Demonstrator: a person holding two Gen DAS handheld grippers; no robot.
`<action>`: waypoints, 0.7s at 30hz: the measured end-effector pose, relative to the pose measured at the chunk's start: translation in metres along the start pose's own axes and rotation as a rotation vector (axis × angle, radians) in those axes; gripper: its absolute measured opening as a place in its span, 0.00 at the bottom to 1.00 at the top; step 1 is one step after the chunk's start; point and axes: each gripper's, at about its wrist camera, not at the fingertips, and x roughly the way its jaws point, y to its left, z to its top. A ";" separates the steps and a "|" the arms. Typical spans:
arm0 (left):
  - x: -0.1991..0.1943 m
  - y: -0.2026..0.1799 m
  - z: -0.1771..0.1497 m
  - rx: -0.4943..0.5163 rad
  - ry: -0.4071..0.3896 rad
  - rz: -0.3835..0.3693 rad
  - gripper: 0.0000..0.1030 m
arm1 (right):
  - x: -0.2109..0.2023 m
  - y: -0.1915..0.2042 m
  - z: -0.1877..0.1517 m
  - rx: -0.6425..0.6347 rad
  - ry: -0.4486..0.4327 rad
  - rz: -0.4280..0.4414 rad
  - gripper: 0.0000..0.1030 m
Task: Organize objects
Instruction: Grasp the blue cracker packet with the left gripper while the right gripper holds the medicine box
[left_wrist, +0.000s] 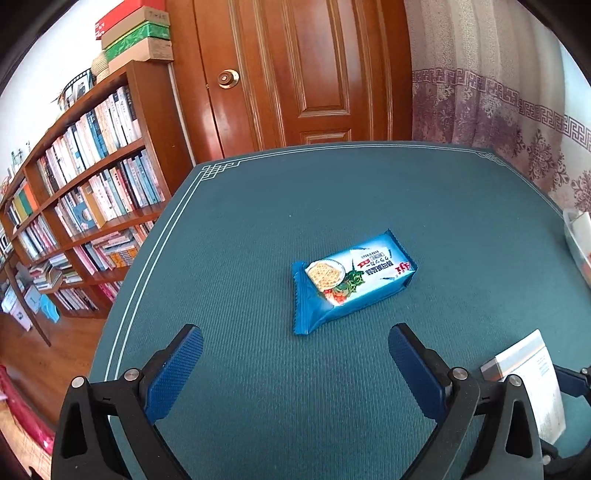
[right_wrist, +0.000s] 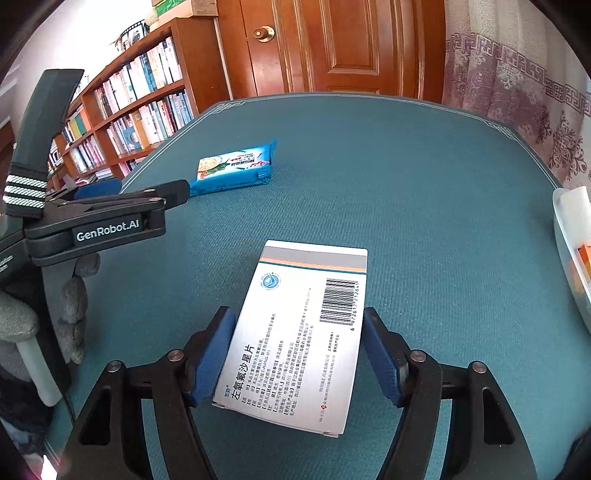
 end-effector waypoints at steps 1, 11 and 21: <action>0.004 -0.002 0.003 0.014 0.000 0.001 0.99 | -0.001 -0.002 -0.001 0.002 -0.001 0.001 0.68; 0.048 -0.019 0.028 0.099 0.040 0.027 0.99 | -0.005 -0.013 -0.005 0.005 -0.004 0.029 0.68; 0.073 -0.016 0.043 0.046 0.107 -0.006 0.99 | -0.006 -0.019 -0.006 0.003 -0.010 0.051 0.68</action>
